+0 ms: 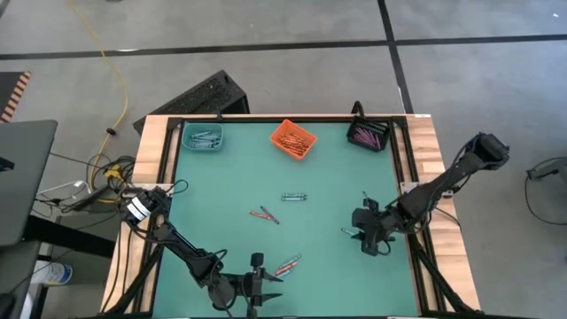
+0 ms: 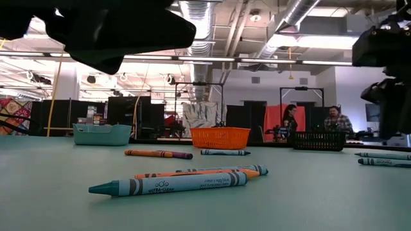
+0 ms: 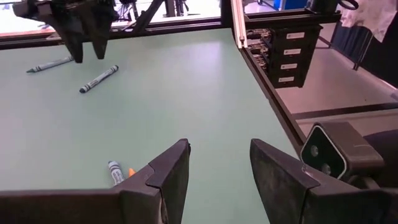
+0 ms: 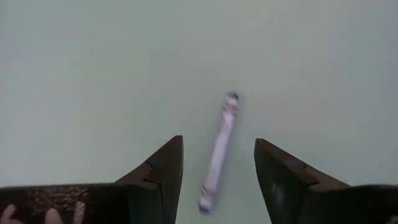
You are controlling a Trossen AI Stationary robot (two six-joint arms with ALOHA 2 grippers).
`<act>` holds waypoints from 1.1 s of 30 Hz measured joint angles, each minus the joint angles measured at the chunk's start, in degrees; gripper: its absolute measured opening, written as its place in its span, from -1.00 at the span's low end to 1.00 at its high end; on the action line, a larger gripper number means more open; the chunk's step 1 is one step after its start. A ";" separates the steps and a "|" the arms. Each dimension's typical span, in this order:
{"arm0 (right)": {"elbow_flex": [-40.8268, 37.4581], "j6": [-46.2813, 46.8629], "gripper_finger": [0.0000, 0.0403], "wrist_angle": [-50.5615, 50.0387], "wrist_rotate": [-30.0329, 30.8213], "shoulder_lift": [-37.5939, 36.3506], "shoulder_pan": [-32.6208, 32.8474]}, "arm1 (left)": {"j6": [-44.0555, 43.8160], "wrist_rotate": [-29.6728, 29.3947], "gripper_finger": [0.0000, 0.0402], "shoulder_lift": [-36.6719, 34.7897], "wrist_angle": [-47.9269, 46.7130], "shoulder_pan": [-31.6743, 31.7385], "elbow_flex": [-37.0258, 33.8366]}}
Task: Sort crayons
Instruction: Put the blue crayon into the blue bin
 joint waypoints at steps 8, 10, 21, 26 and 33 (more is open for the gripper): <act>0.00 -2.06 -0.06 6.12 1.11 8.18 0.72 | -1.51 1.64 -0.21 0.00 -0.23 -0.04 0.00; 0.00 -1.21 -0.06 6.02 1.11 10.28 0.72 | -1.51 1.66 -0.21 0.00 -0.33 -0.05 0.00; 0.37 3.52 -0.14 6.33 3.95 16.77 1.85 | -1.68 1.64 -0.21 0.00 -1.09 -0.09 0.00; 0.17 6.22 -0.43 6.42 6.07 16.97 4.28 | -2.01 1.62 -0.21 0.00 -1.27 -0.09 0.00; 0.13 6.50 -0.88 6.67 7.07 17.07 6.27 | -2.34 1.60 -0.21 0.00 -1.39 -0.09 0.02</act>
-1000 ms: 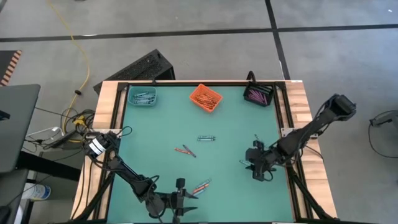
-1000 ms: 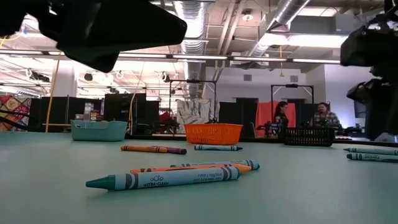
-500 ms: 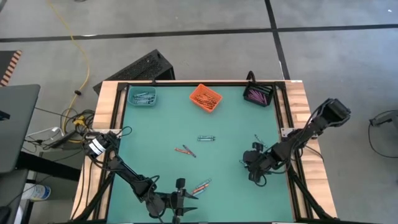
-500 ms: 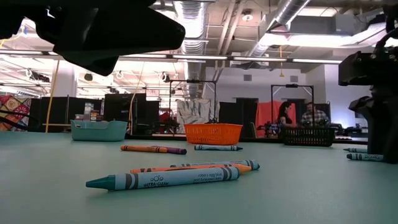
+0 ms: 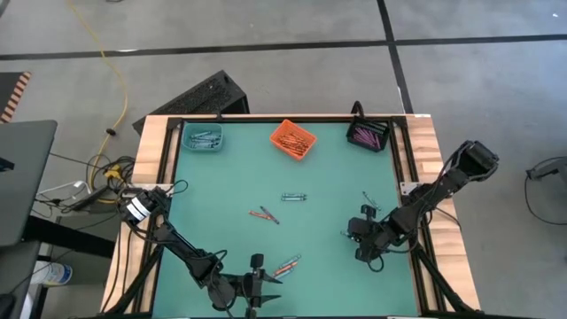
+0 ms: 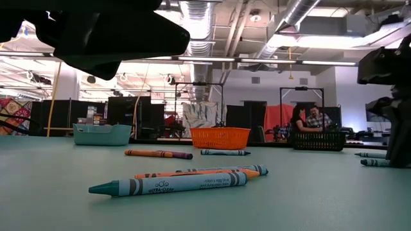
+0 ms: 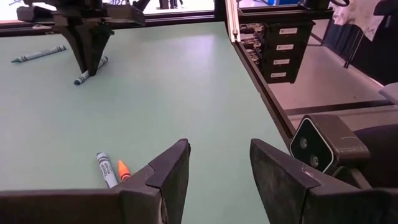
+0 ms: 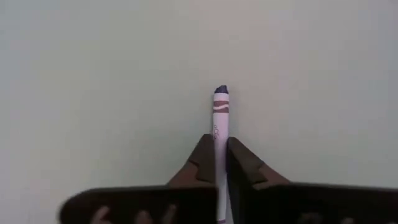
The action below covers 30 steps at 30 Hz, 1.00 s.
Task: Sort crayons
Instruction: Put the blue crayon into the blue bin
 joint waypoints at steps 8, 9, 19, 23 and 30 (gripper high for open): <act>-0.02 -0.10 -0.98 -0.09 0.97 0.00 0.37 | 0.02 -0.02 -0.21 0.00 -0.02 0.00 0.00; 0.04 -0.15 -0.99 -0.22 1.51 -0.02 0.54 | 0.00 -0.02 -0.21 0.00 -0.02 0.00 0.00; 11.38 -6.51 -1.00 -14.82 4.78 0.23 0.48 | 0.02 -0.09 -0.21 0.00 -0.02 0.06 0.00; 17.03 -7.82 -1.00 -25.73 9.79 0.17 -0.98 | 0.02 -0.09 -0.21 0.00 -0.02 0.11 0.00; 24.98 -15.17 -1.00 -38.76 15.80 0.08 -7.53 | 0.02 0.00 -0.21 0.00 -0.02 0.11 0.02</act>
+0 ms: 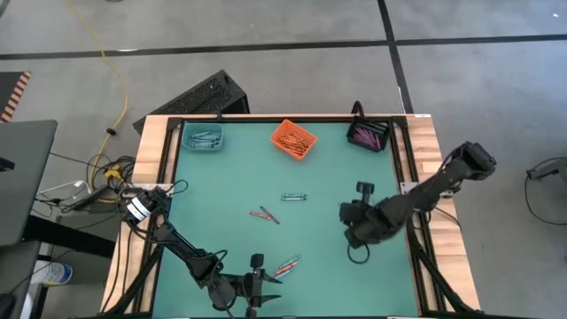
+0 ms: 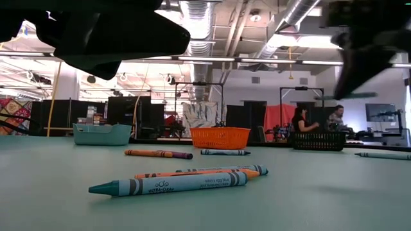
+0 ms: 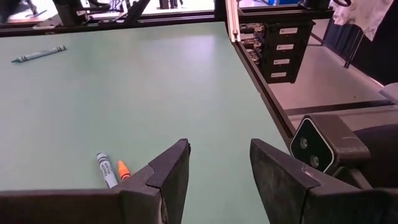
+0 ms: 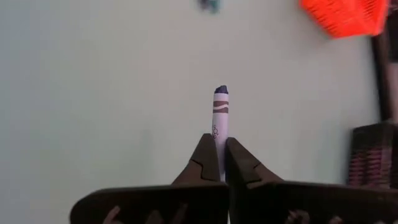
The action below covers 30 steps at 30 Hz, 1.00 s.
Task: Sort crayons
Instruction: Put the blue crayon into the blue bin
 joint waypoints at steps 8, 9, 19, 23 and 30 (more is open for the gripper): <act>3.52 -11.09 -1.00 -1.24 0.51 -0.08 -9.51 | 0.31 -0.02 -0.21 0.00 -0.07 0.02 0.00; 3.57 -11.97 -1.00 -1.24 0.50 -0.09 -10.49 | 0.31 -0.02 -0.21 0.00 -0.07 0.02 0.00; 3.57 -14.17 -1.00 -2.08 0.19 -0.13 -14.88 | 0.28 0.00 -0.21 0.00 -0.54 0.02 0.00; 3.57 -14.14 -1.00 -2.03 -0.09 -0.16 -14.01 | 0.28 0.00 -0.21 0.00 -0.55 0.02 0.00; 3.57 -14.01 -1.00 -2.00 -0.09 -0.19 -13.02 | 0.06 0.00 -0.21 0.00 -0.52 0.02 0.00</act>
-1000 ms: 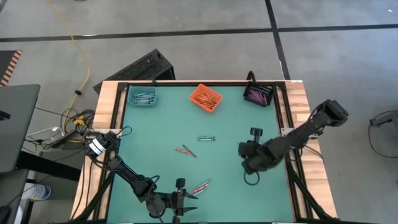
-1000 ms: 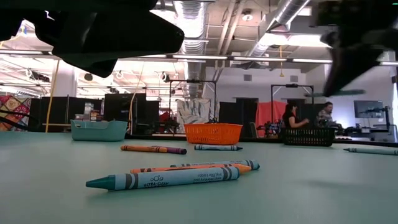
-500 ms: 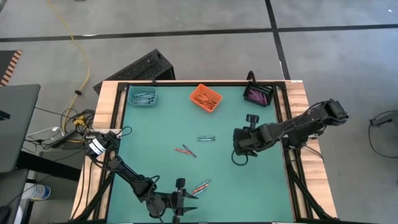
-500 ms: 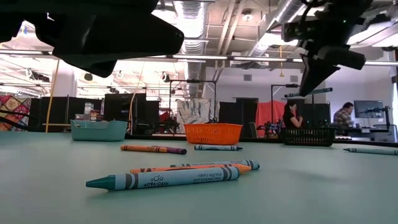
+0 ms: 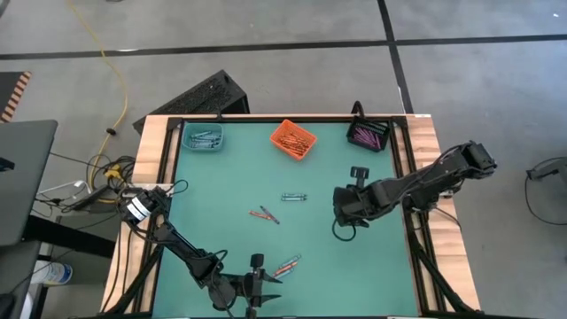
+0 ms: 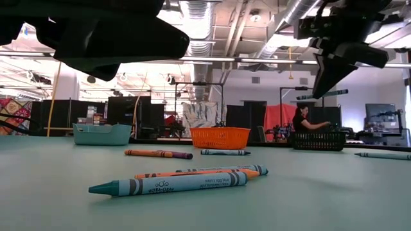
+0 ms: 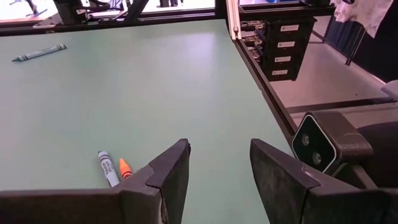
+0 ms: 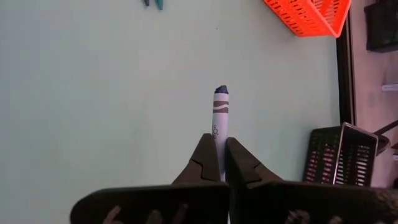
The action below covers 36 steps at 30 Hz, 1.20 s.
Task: Sort crayons
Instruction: Put the blue crayon into the blue bin
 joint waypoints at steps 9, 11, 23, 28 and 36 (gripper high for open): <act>0.02 0.02 -1.00 0.22 0.00 0.00 0.00 | -0.06 -0.01 -0.21 0.00 0.01 0.00 0.00; 0.02 0.04 -1.00 0.22 0.00 0.00 -0.02 | -0.06 -0.01 -0.21 0.00 0.01 0.00 0.00; 0.04 -1.87 -1.00 7.05 -2.74 -0.02 0.38 | 2.87 -3.42 -0.21 0.02 0.50 0.00 -0.01; 0.04 -10.51 -1.00 24.57 -9.92 -0.04 2.93 | 21.59 -22.48 -0.21 0.04 10.39 0.15 0.61; 0.04 -23.56 -1.00 48.55 -11.88 -3.25 10.35 | 57.99 -24.02 -0.21 0.04 42.41 0.39 0.70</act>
